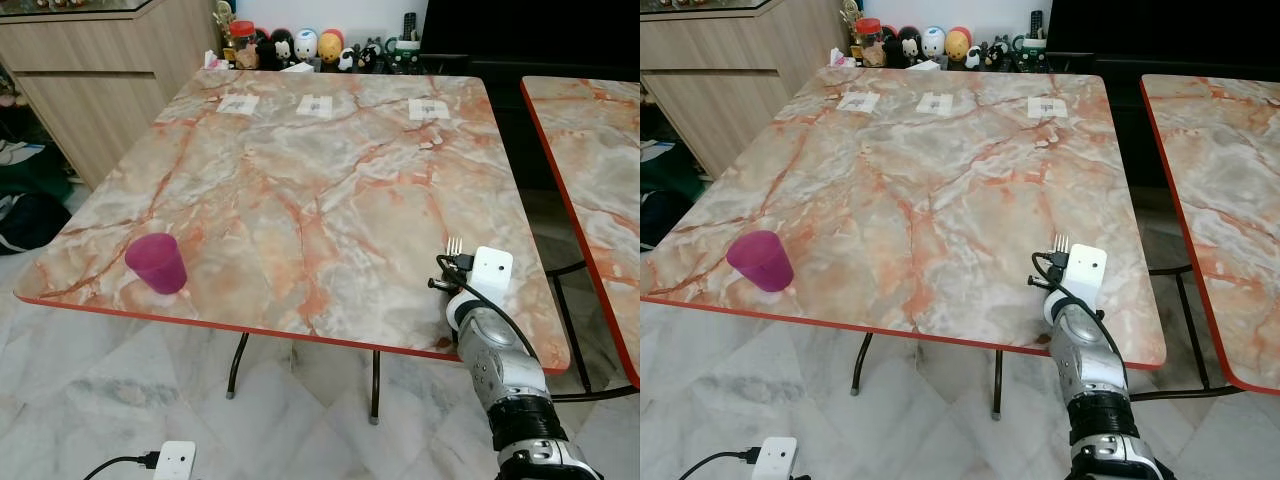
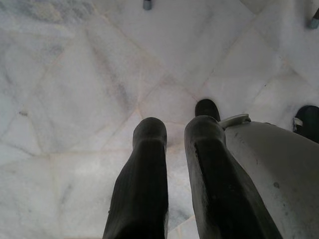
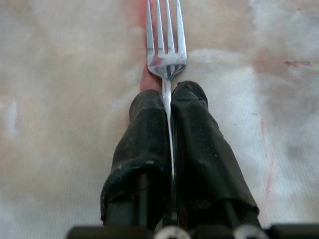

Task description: Setting the table

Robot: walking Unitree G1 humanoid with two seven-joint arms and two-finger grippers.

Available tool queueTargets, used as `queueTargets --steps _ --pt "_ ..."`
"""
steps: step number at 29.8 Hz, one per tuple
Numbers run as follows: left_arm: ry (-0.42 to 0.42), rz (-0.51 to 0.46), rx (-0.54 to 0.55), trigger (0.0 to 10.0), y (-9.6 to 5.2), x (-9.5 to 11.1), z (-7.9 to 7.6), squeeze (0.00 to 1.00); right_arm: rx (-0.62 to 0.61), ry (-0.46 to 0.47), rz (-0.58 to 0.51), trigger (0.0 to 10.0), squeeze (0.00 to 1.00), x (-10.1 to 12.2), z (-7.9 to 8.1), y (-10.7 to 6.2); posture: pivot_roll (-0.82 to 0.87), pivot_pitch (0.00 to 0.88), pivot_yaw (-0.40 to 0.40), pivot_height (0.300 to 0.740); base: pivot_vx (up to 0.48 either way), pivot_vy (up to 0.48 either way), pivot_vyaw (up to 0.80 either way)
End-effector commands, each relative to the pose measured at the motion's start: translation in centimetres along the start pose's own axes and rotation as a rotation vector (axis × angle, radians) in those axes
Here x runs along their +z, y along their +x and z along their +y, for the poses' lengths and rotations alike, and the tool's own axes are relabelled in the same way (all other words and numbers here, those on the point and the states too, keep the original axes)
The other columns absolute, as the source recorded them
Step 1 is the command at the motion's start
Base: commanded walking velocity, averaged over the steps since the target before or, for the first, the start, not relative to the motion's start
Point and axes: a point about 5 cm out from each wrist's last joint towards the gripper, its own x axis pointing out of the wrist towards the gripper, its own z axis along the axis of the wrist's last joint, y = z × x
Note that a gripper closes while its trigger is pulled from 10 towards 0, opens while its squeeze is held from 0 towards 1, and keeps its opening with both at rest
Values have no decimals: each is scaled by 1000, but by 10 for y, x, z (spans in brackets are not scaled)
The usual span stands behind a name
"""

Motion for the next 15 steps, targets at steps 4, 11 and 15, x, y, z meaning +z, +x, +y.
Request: queueTargets --steps 4,11,15 --pt "7 32 7 10000 -2 -8 4 0 -10 -47 -208 10000 0 13 3 -13 -55 104 42 740 0 0 0" --pt "9 31 9 10000 -2 -7 4 0 45 -142 -397 10000 0 19 12 -40 -67 107 42 740 0 0 0" --pt "24 30 10 10000 -2 -7 5 0 77 -191 -439 10000 0 19 18 -50 -75 108 42 740 0 0 0"
